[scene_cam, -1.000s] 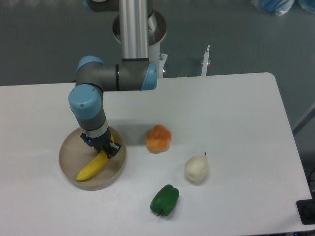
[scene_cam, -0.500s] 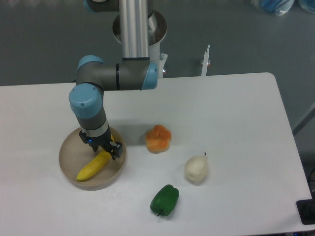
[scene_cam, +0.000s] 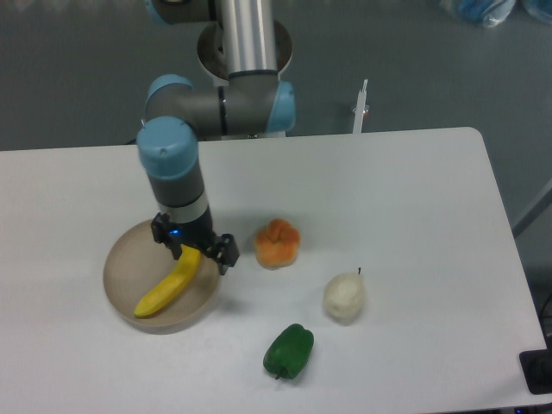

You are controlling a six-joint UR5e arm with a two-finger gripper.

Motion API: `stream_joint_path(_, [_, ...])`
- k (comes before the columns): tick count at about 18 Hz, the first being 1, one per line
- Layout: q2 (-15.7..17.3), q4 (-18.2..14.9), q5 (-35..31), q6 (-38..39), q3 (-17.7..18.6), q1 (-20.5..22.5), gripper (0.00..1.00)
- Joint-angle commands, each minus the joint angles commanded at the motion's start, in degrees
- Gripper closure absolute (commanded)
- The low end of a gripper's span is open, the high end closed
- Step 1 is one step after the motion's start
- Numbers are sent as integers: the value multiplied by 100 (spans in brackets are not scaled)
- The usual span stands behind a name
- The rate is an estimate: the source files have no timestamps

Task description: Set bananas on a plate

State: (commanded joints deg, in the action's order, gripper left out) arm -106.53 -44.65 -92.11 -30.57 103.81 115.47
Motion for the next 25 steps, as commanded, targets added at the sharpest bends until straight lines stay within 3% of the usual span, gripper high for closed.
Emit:
stream_joint_path(12, [-113, -132, -34, -2811, -510, 1609, 0])
stream_joint_path(17, [-184, -132, -44, -3358, -642, 1830, 0])
stream_joint_path(25, [-123, -123, -53, -3420, -695, 1856, 0])
